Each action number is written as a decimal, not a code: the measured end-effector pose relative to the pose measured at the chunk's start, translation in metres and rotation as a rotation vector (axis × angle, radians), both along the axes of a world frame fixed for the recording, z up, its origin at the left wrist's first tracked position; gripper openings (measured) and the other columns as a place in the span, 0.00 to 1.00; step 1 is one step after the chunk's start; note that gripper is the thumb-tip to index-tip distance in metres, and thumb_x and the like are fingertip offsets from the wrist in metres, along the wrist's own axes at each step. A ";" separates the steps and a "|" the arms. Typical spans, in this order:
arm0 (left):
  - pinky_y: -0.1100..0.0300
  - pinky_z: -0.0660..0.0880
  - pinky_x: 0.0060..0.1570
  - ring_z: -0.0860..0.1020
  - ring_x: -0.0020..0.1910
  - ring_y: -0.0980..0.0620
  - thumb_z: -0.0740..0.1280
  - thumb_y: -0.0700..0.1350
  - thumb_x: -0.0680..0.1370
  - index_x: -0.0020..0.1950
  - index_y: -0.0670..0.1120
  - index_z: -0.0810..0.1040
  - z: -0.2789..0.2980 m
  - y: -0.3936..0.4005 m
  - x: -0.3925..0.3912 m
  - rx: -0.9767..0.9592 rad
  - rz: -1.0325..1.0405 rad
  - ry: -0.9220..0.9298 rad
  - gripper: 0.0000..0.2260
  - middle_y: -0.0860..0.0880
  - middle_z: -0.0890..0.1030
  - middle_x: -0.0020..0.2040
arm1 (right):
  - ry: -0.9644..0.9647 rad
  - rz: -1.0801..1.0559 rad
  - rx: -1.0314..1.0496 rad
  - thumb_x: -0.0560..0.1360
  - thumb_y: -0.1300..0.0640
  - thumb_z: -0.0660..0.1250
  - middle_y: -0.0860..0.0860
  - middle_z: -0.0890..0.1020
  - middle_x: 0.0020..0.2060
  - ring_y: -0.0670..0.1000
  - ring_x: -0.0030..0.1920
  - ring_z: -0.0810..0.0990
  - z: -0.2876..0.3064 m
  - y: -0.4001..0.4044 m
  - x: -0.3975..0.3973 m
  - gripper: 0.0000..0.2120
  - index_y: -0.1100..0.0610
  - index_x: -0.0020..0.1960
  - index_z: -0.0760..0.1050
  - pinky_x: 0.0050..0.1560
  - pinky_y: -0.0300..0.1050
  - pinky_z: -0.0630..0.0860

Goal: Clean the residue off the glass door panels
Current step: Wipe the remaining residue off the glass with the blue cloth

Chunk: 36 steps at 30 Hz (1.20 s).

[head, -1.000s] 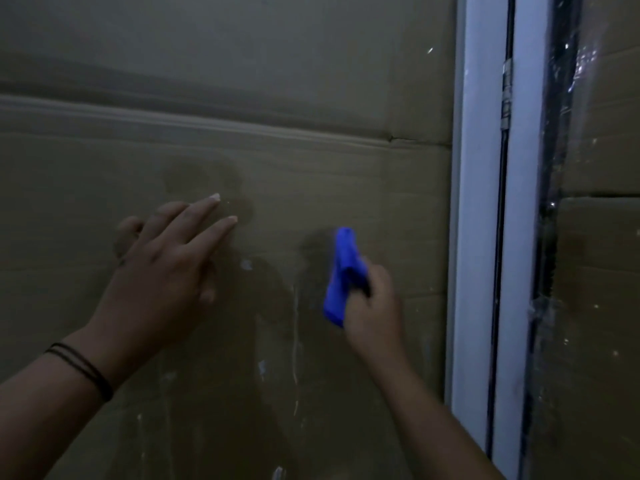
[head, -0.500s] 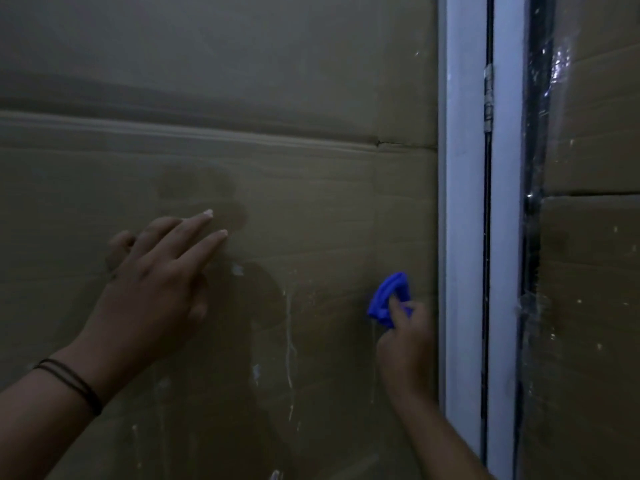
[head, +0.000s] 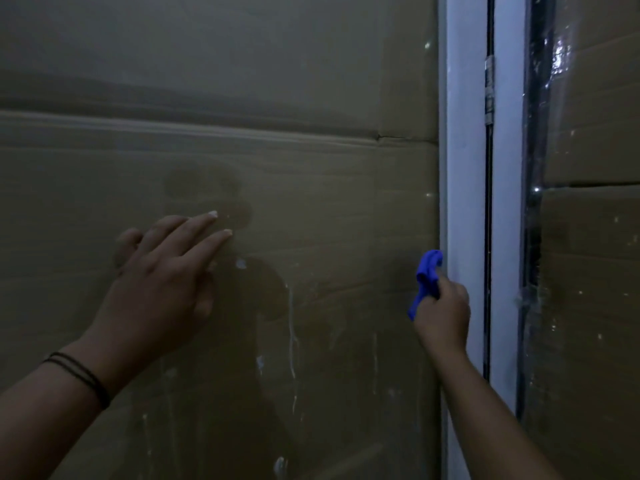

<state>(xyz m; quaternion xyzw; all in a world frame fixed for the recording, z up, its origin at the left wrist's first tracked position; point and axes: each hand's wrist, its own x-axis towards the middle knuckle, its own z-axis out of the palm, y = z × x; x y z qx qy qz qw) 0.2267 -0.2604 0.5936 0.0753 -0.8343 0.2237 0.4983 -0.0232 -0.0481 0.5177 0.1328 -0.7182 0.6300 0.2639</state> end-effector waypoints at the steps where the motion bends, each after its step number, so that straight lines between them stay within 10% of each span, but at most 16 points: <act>1: 0.43 0.67 0.55 0.71 0.61 0.39 0.57 0.46 0.71 0.63 0.43 0.78 0.000 0.000 0.000 -0.004 0.000 0.003 0.22 0.42 0.75 0.67 | -0.020 0.030 0.025 0.78 0.67 0.55 0.54 0.72 0.52 0.49 0.43 0.71 0.002 -0.002 -0.002 0.21 0.57 0.69 0.68 0.43 0.34 0.66; 11: 0.50 0.63 0.54 0.70 0.61 0.43 0.59 0.45 0.72 0.62 0.44 0.79 -0.003 -0.005 0.003 0.007 -0.001 0.015 0.21 0.44 0.76 0.66 | 0.458 0.463 0.213 0.72 0.73 0.57 0.50 0.69 0.48 0.38 0.43 0.69 -0.037 -0.089 0.097 0.26 0.54 0.65 0.73 0.47 0.26 0.64; 16: 0.46 0.67 0.54 0.70 0.61 0.43 0.58 0.47 0.72 0.61 0.44 0.79 -0.001 -0.005 0.015 0.017 -0.004 0.011 0.21 0.43 0.76 0.66 | 0.025 0.375 -0.174 0.73 0.72 0.56 0.56 0.78 0.46 0.55 0.48 0.77 -0.002 -0.047 0.068 0.17 0.57 0.54 0.75 0.49 0.45 0.71; 26: 0.48 0.64 0.53 0.73 0.61 0.41 0.56 0.47 0.71 0.61 0.44 0.80 0.001 -0.009 0.038 0.028 0.049 -0.008 0.22 0.43 0.76 0.65 | 0.182 0.010 0.091 0.74 0.71 0.57 0.59 0.68 0.46 0.55 0.45 0.72 0.019 -0.052 0.050 0.22 0.62 0.67 0.70 0.41 0.38 0.62; 33: 0.50 0.62 0.53 0.72 0.61 0.42 0.56 0.48 0.71 0.61 0.45 0.79 -0.004 -0.014 0.050 0.071 0.075 0.000 0.23 0.43 0.76 0.66 | 0.588 0.448 0.326 0.72 0.71 0.57 0.52 0.69 0.47 0.45 0.44 0.68 -0.004 -0.114 0.129 0.25 0.56 0.66 0.73 0.43 0.30 0.64; 36: 0.50 0.62 0.52 0.73 0.61 0.42 0.56 0.48 0.70 0.60 0.45 0.80 -0.004 -0.018 0.059 0.078 0.088 0.009 0.22 0.44 0.76 0.66 | 0.340 0.572 0.136 0.70 0.77 0.55 0.55 0.74 0.47 0.51 0.47 0.73 0.015 -0.102 0.128 0.24 0.62 0.61 0.76 0.48 0.35 0.68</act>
